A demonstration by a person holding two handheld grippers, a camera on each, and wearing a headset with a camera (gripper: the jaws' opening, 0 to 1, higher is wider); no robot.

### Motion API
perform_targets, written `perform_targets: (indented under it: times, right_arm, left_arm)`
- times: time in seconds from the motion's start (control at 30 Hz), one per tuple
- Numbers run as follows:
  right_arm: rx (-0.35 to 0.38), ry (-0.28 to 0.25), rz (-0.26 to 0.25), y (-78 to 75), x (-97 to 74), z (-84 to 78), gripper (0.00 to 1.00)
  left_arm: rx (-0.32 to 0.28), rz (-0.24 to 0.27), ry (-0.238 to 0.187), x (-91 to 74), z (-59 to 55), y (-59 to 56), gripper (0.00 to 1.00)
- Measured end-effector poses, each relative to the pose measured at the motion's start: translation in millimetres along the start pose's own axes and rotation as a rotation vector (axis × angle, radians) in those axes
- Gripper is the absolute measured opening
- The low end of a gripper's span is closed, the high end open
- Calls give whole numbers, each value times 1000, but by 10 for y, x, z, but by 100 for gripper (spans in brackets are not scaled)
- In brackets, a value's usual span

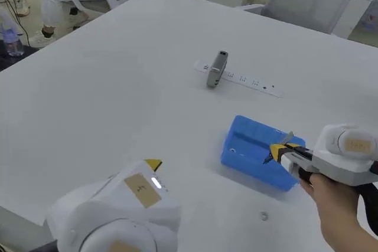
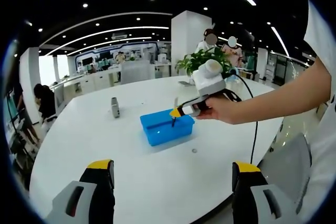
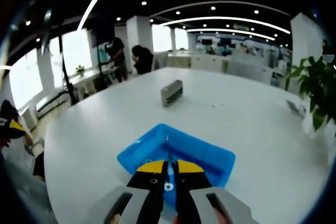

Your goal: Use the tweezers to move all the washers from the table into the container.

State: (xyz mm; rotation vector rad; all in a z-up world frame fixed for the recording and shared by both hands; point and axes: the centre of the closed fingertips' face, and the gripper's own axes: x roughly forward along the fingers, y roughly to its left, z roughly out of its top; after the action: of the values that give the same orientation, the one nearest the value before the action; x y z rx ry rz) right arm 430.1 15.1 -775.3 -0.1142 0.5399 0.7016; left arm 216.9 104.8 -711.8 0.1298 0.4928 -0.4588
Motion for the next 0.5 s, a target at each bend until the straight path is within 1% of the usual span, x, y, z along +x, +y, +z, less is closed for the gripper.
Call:
perform_targets:
  times: [0.1,0.2,0.3,0.37,0.4,0.5]
  right_arm:
    - [17,-52,6,37,-173,136,3]
    - [22,-82,18,87,-332,213,3]
    - [19,-103,31,158,-462,242,3]
    - [25,-112,40,207,-561,228,3]
    - [26,-117,39,206,-641,246,3]
    - [23,-118,40,282,-709,189,3]
  left_arm:
    - [4,2,-3,-2,8,-1,95]
    - [2,2,-8,-8,20,-5,95]
    - [5,2,-12,-20,31,-14,95]
    - [8,1,-12,-24,31,-22,95]
    - [10,2,-12,-26,30,-25,95]
    - [11,1,-15,-29,36,-30,95]
